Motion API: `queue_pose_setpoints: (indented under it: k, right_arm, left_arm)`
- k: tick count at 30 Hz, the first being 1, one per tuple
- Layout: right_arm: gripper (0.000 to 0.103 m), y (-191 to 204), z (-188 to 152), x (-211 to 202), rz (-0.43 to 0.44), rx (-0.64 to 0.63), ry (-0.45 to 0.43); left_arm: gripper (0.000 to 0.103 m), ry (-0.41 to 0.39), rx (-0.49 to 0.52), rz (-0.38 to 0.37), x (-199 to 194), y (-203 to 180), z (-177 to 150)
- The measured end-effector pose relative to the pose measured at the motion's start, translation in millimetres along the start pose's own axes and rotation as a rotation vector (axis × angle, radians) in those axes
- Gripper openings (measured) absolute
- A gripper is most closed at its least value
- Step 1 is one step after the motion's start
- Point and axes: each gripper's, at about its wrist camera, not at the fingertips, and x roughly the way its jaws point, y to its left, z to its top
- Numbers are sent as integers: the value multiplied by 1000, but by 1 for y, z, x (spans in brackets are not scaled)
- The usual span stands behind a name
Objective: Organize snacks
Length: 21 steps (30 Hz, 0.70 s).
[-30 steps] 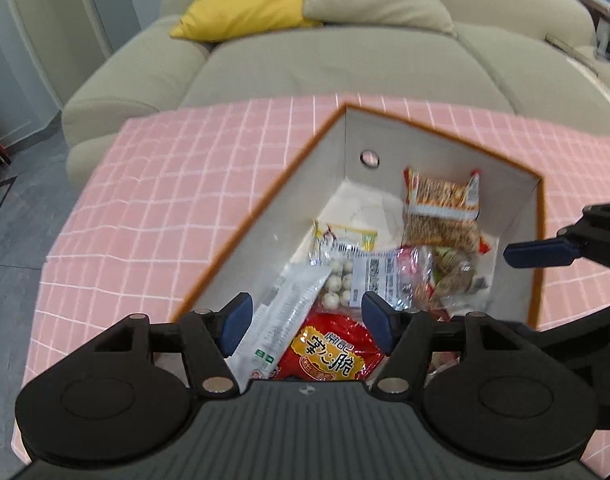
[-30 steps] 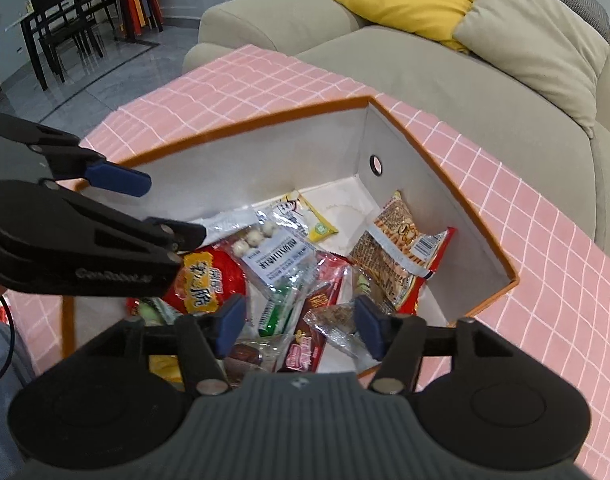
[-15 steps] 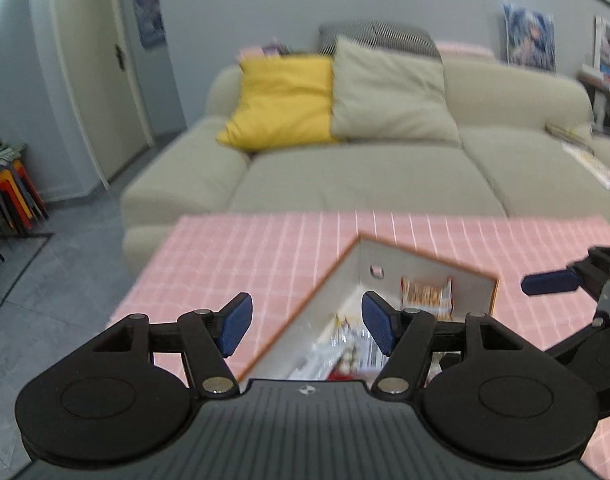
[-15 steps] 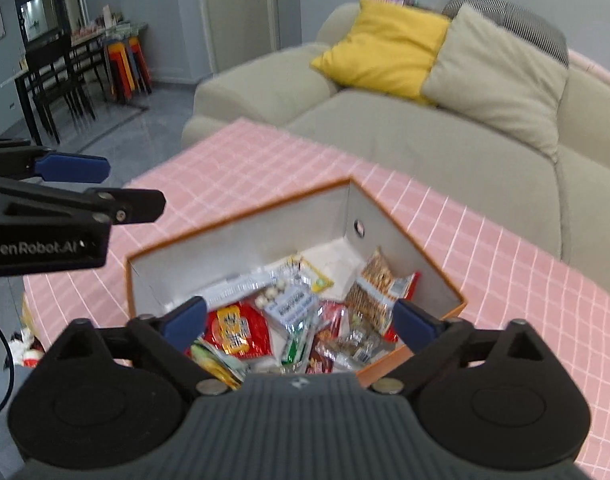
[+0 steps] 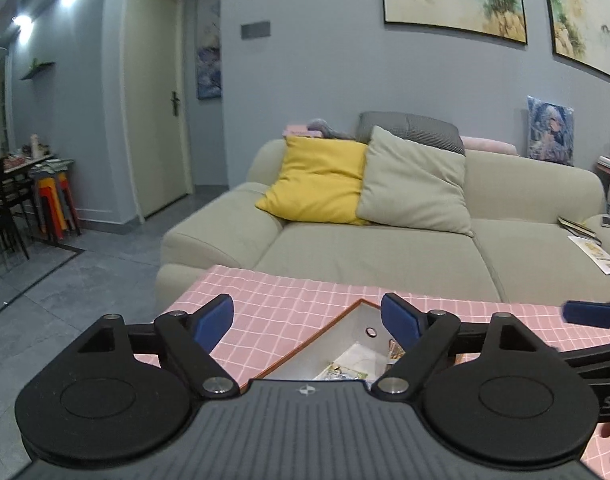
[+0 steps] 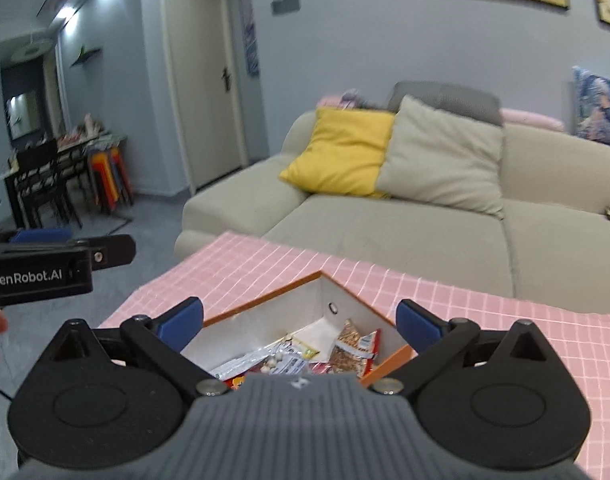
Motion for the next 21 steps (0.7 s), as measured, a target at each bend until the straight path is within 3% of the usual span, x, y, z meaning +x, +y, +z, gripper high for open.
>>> queue_pose_setpoints:
  k: [8,21]
  right_arm:
    - [99,0,-37,-36,-93,-17,-35]
    - [99,0,-94,-20,-123,-40,80]
  left_arm:
    - [99,23,68,18,-13,-21,-36]
    - [99,226,38,35,14,-24,-91]
